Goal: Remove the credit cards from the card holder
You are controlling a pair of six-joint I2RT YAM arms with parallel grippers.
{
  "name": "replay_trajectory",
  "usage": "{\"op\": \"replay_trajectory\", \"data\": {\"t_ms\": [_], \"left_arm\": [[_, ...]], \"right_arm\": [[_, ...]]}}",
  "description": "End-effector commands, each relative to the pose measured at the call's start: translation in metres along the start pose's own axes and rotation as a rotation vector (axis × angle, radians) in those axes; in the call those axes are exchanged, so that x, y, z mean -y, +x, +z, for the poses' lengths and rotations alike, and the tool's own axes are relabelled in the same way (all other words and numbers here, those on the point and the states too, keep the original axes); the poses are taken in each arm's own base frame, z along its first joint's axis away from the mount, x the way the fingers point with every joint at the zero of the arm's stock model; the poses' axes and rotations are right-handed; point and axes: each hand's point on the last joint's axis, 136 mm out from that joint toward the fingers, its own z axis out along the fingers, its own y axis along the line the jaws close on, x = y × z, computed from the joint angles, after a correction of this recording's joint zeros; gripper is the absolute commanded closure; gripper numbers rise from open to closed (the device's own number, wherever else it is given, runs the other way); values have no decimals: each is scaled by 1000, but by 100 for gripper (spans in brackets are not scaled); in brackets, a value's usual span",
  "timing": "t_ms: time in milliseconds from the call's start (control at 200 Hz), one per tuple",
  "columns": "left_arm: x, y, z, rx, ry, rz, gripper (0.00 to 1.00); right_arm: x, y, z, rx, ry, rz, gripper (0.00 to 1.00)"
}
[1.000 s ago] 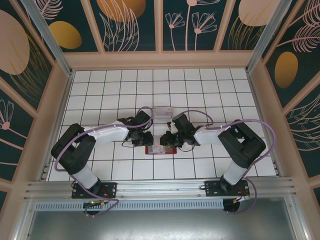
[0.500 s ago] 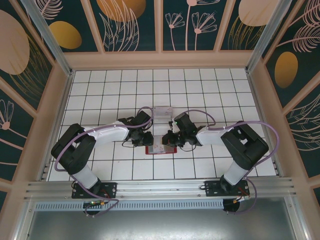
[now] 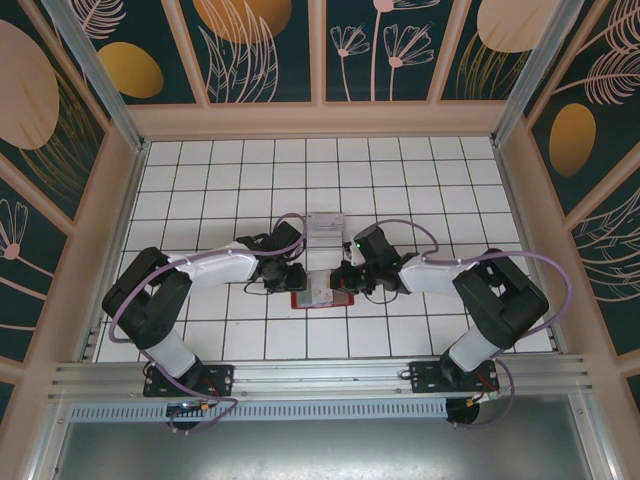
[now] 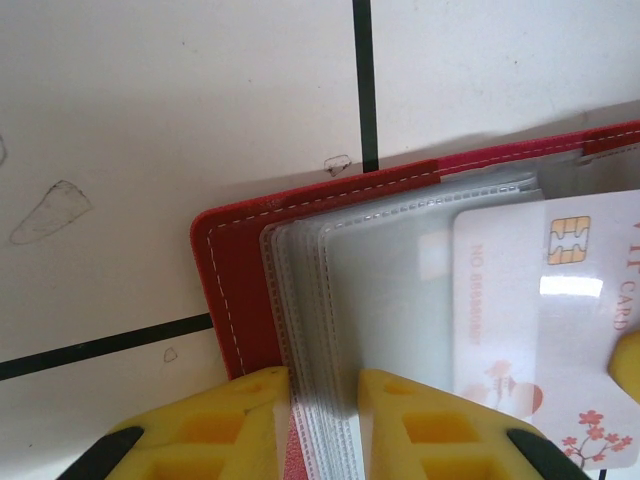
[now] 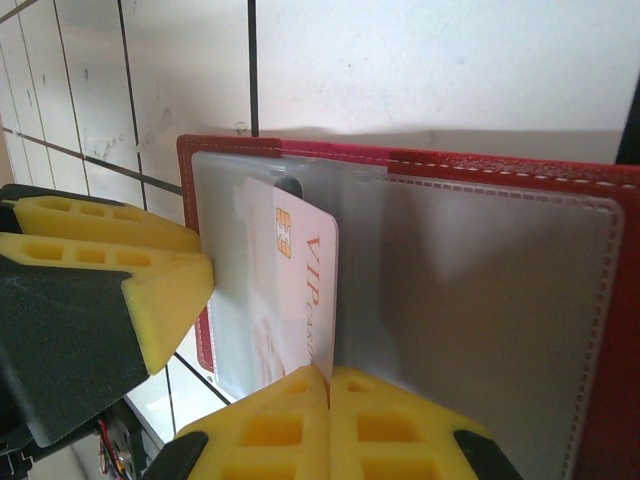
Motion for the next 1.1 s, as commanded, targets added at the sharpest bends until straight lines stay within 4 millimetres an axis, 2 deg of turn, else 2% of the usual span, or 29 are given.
{"op": "replay_trajectory", "data": {"t_ms": [0, 380, 696, 876, 996, 1096], "left_arm": [[-30, 14, 4, -34, -133, -11, 74], [-12, 2, -7, 11, -61, 7, 74], [2, -13, -29, 84, -27, 28, 73], [5, -21, -40, 132, -24, 46, 72], [2, -21, -41, 142, -37, 49, 72], [1, -20, -40, 144, -37, 53, 72]], "right_arm": [[19, 7, -7, -1, 76, 11, 95], [4, -3, -27, 57, 64, -31, 95], [-14, -19, -44, 95, 88, -122, 99], [-21, -33, -53, 104, 149, -297, 100], [-24, -39, -57, 75, 193, -475, 100], [-34, -42, -59, 20, 189, -668, 100]]}}
